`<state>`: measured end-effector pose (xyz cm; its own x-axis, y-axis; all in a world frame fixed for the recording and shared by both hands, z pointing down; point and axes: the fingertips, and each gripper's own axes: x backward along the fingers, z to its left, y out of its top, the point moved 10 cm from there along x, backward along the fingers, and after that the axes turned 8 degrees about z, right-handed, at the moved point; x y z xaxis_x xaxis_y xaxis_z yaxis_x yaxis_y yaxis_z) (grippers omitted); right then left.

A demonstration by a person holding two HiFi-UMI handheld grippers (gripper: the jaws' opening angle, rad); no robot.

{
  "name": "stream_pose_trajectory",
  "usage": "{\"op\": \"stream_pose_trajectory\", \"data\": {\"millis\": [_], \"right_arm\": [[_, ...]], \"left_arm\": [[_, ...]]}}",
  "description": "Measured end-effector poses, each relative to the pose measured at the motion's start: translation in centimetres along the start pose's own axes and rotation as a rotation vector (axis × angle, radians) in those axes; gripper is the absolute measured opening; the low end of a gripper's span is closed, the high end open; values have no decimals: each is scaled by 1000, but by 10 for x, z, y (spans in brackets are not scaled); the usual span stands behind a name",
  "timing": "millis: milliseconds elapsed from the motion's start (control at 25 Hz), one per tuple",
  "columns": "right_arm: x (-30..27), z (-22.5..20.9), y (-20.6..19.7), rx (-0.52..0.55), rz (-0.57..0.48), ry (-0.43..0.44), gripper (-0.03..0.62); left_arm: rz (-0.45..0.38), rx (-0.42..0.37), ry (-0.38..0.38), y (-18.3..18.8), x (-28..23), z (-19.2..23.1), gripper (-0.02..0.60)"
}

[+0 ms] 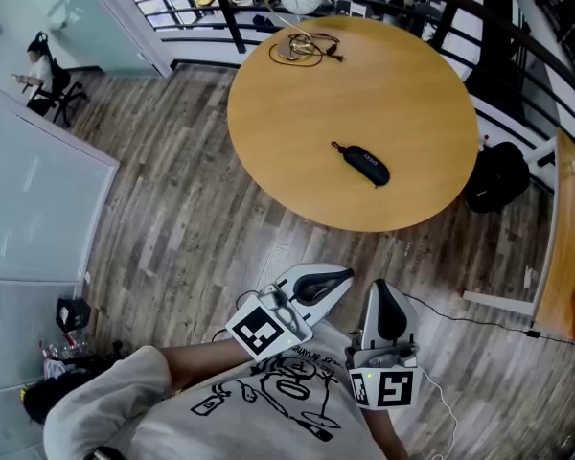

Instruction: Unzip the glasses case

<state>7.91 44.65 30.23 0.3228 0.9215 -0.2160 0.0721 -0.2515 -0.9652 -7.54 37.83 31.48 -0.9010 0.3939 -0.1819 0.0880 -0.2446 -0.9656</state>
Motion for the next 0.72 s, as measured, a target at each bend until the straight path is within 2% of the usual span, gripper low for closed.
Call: {"op": "stream_pose_trajectory", "data": {"millis": [320,720], "right_arm": [[28,-19,-10,-10,-6,12,22],[17,-27,-8,-11,-5,42,22]], "left_arm": [[9,-16,14,-7,-17,-34,6],[6,-10,57,-3,-21,-27,6]]}}
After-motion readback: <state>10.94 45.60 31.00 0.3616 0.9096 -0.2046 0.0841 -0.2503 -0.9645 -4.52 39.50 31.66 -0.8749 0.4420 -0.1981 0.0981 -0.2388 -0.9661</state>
